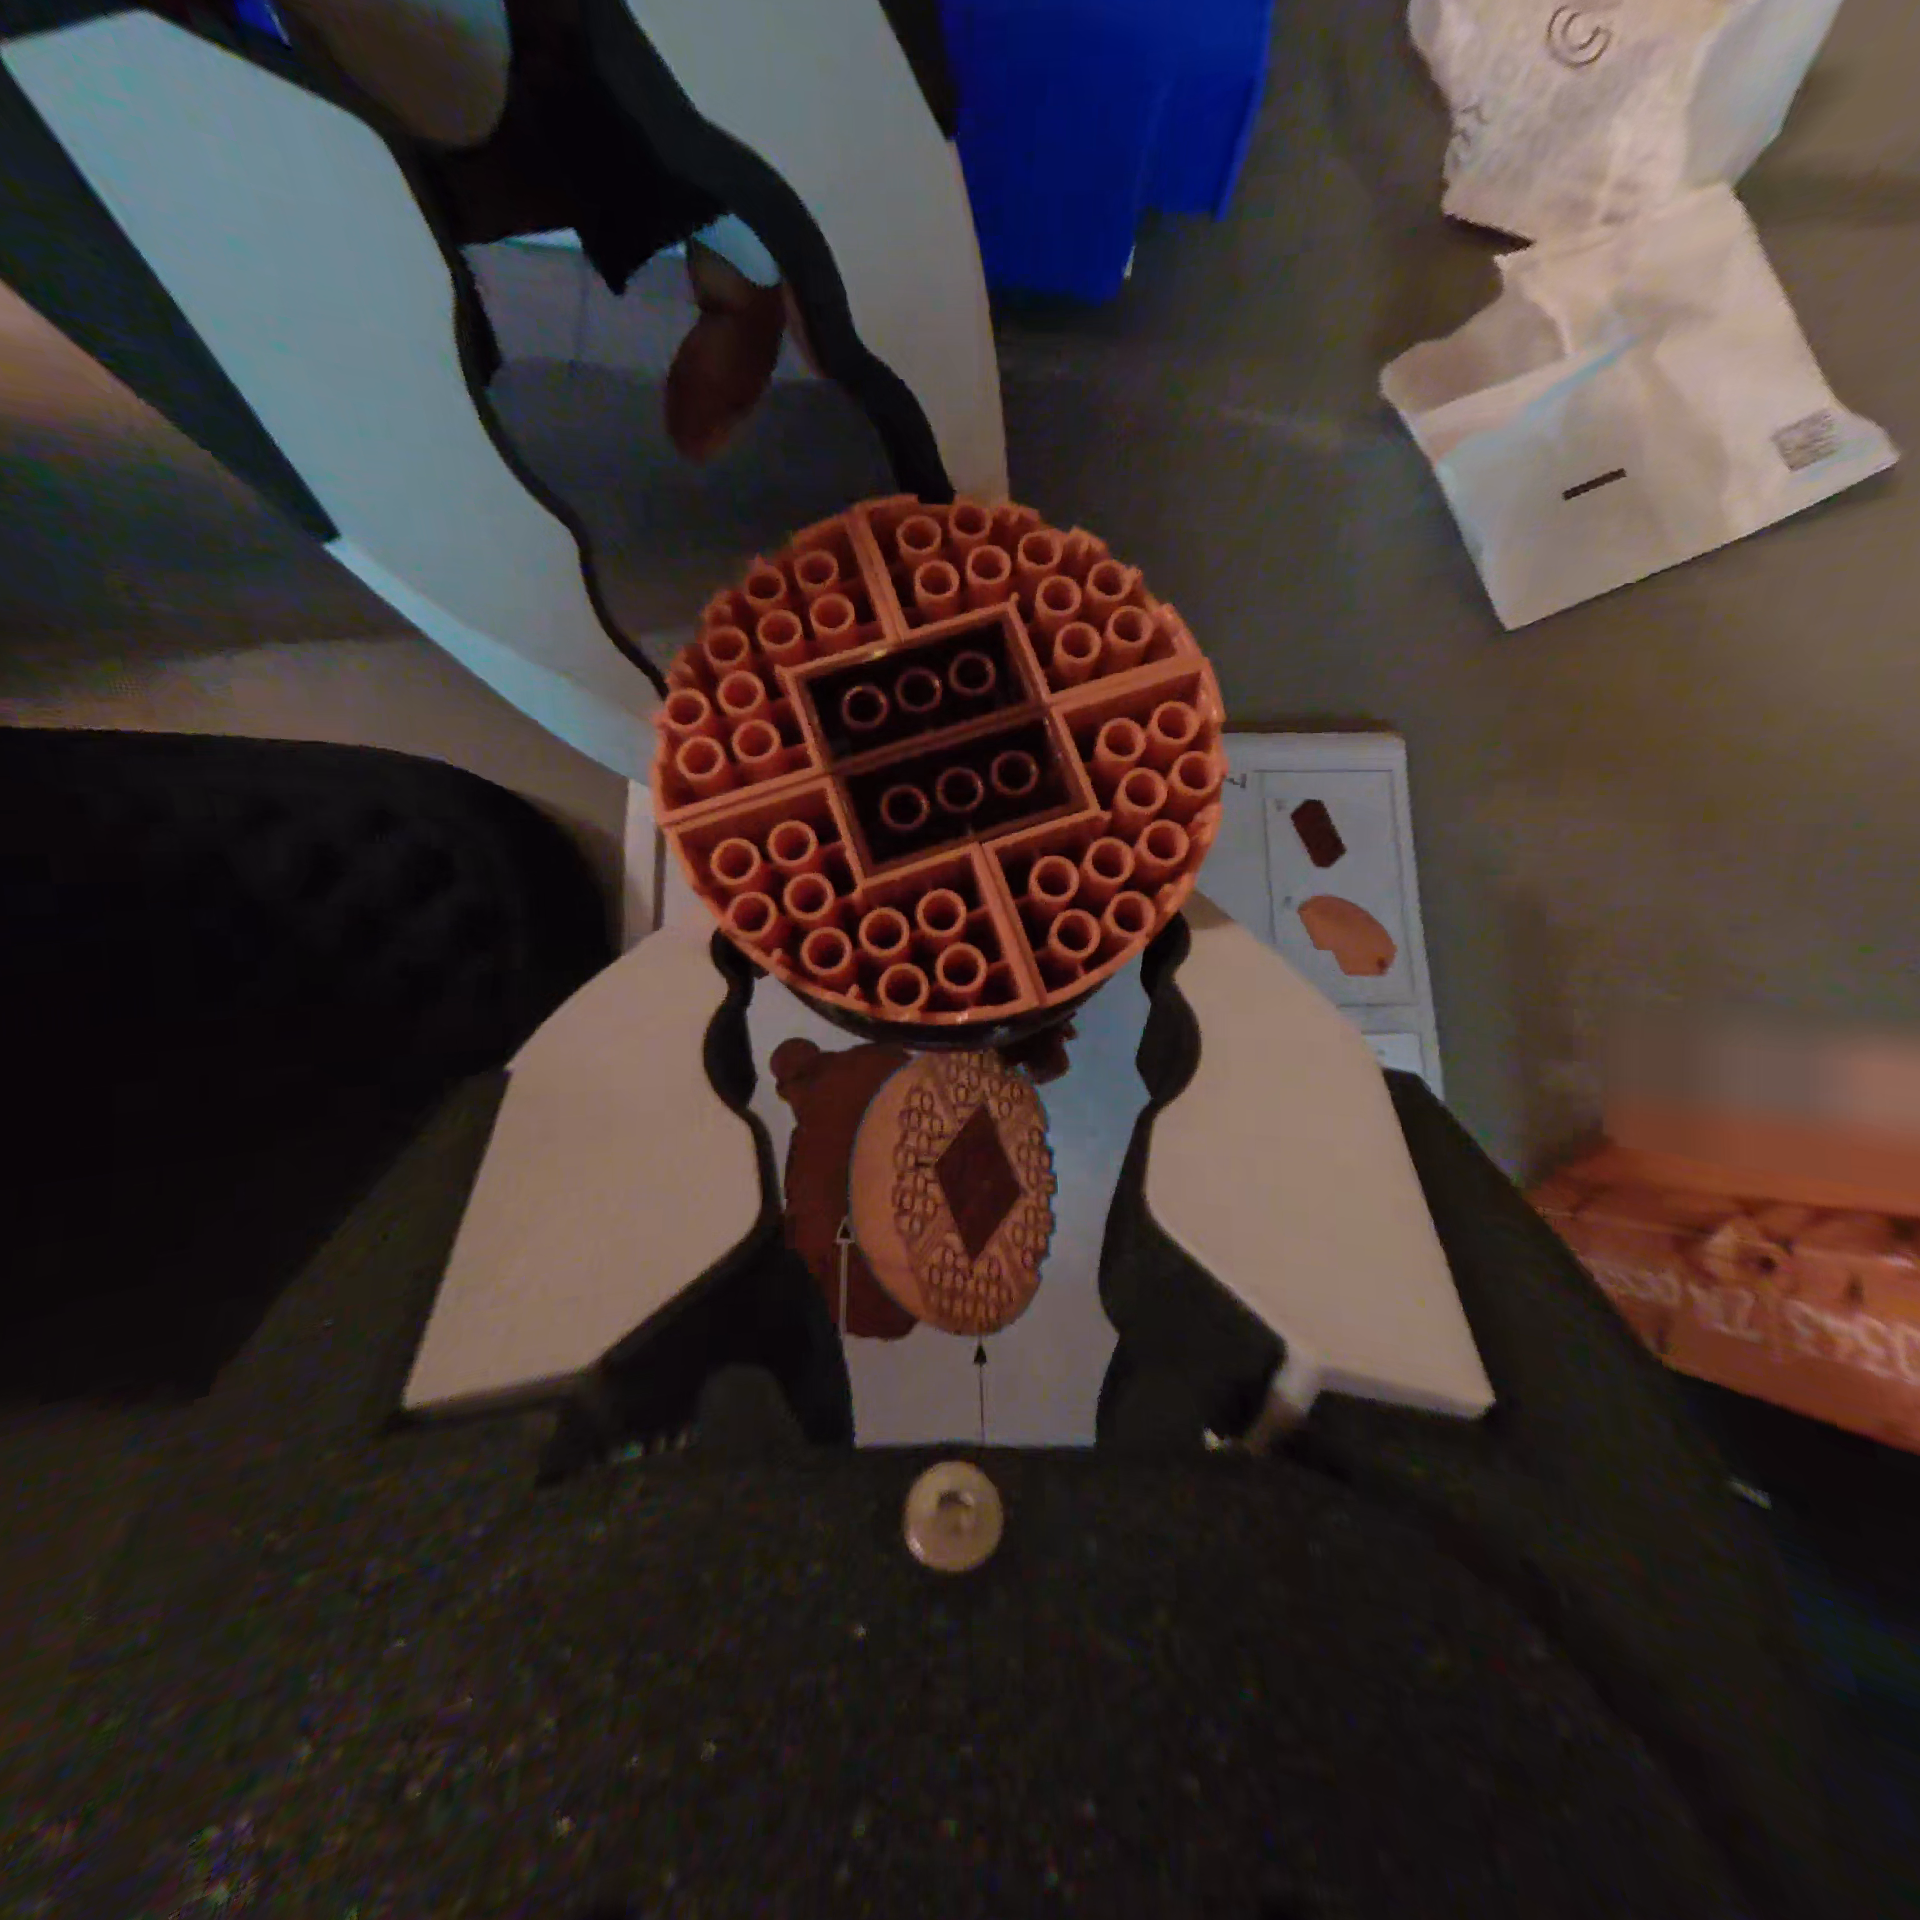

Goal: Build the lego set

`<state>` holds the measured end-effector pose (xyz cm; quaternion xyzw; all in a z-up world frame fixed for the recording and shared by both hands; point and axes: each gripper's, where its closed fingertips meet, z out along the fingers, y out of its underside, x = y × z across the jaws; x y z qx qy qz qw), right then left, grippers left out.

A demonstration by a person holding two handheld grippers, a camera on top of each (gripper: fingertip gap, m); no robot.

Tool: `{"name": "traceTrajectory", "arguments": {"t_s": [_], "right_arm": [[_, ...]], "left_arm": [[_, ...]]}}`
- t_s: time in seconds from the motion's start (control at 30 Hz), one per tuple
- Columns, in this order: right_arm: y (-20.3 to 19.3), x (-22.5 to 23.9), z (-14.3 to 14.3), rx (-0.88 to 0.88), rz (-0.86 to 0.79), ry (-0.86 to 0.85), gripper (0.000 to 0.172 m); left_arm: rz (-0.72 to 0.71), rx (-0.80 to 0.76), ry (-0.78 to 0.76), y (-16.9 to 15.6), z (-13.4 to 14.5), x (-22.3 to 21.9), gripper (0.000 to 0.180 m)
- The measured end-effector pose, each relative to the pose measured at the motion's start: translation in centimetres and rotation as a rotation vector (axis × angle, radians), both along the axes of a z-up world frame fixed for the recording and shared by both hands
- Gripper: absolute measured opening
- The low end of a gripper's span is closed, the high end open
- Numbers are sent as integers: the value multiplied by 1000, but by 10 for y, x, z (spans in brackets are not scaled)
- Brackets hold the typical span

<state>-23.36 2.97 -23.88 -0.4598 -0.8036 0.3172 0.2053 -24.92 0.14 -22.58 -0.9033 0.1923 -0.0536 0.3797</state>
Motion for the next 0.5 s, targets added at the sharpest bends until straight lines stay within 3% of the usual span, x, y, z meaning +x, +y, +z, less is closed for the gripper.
{"name": "traceTrajectory", "arguments": {"t_s": [0.13,0.27,0.37,0.5], "right_arm": [[-7,-3,-8,-54,-2,14,79],[10,9,20,-61,-107,118,111],[27,42,42,-13,-239,203,115],[20,90,51,-45,-395,259,113]], "left_arm": [[44,-23,16,-4,-14,-3,62],[247,-19,64,-13,-10,-20,103],[438,57,118,-29,9,-22,124],[597,210,64,-40,30,13,133]]}}
